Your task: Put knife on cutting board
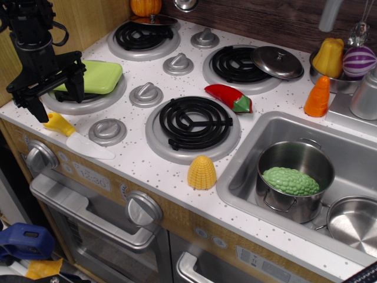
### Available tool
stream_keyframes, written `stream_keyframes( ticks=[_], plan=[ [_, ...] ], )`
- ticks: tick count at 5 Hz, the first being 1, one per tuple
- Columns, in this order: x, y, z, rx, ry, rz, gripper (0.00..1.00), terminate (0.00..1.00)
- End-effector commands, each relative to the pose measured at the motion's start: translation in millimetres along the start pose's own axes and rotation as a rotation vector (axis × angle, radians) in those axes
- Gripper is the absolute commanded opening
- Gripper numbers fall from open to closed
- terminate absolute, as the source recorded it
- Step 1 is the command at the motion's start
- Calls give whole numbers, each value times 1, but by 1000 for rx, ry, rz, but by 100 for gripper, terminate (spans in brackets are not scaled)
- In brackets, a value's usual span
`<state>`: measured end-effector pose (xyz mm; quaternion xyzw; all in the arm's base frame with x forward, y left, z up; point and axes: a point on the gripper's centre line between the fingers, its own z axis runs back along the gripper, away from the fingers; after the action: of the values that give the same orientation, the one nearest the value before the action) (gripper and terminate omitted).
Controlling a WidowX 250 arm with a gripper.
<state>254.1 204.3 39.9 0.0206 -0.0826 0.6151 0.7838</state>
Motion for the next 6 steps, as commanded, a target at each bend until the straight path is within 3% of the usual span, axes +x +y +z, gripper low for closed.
stream_keyframes(
  ticks=[1,3,6],
  plan=[
    [0,0,0,0,0,0,100,0],
    [-1,3,-16,-20,-4,16,100,0],
    [5,9,-37,-39,40,50,100,0]
  ],
)
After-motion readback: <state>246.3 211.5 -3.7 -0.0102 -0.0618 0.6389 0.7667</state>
